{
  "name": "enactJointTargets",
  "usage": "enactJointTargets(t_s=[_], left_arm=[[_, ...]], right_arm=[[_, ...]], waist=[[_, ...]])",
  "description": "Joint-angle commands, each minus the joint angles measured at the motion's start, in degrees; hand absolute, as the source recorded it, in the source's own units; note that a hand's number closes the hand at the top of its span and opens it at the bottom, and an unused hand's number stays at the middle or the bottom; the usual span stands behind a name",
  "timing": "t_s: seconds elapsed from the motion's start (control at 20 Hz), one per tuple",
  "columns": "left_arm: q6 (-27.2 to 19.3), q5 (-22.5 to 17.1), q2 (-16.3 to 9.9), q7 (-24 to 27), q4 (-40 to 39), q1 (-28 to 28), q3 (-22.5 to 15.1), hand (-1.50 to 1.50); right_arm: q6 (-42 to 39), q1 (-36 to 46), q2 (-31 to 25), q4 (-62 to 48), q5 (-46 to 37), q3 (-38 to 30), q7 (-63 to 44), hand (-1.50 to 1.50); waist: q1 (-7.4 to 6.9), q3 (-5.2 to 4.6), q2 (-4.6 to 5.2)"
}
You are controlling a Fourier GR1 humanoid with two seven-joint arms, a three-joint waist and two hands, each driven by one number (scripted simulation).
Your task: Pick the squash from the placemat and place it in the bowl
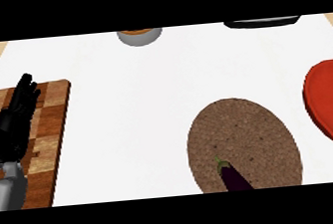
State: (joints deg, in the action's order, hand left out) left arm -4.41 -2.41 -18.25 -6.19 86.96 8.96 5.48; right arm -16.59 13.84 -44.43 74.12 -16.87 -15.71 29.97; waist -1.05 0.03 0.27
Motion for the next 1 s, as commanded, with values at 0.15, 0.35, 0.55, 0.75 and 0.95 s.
enactJointTargets(t_s=[0.15,0.35,0.55,0.75,0.95], left_arm=[[0.43,0.99,0.76,-1.14,1.19,1.02,-1.57,0.00],[-1.67,2.54,2.10,-2.70,-0.09,4.05,-1.92,0.00],[0.64,0.97,1.05,-0.28,0.04,1.87,-0.34,0.00],[0.87,-0.34,0.43,-2.96,1.22,1.27,0.92,0.00],[-0.47,1.28,0.91,-2.06,1.51,0.87,0.33,0.00]], right_arm=[[4.20,5.69,-4.14,-14.71,-14.70,6.88,-2.37,1.50],[1.89,13.88,-1.15,-31.55,-14.93,8.16,3.96,-1.50],[0.51,18.45,-0.51,-41.23,-16.59,9.35,12.83,-1.50],[-9.28,19.55,0.90,-43.06,-7.33,3.29,15.00,-1.50],[-20.06,21.94,-1.39,-48.32,4.09,-5.91,13.83,-1.50]], waist=[[-1.46,0.01,0.46],[-1.16,0.11,0.48],[-1.39,0.13,0.51],[-0.76,0.12,0.20],[0.29,0.16,0.06]])
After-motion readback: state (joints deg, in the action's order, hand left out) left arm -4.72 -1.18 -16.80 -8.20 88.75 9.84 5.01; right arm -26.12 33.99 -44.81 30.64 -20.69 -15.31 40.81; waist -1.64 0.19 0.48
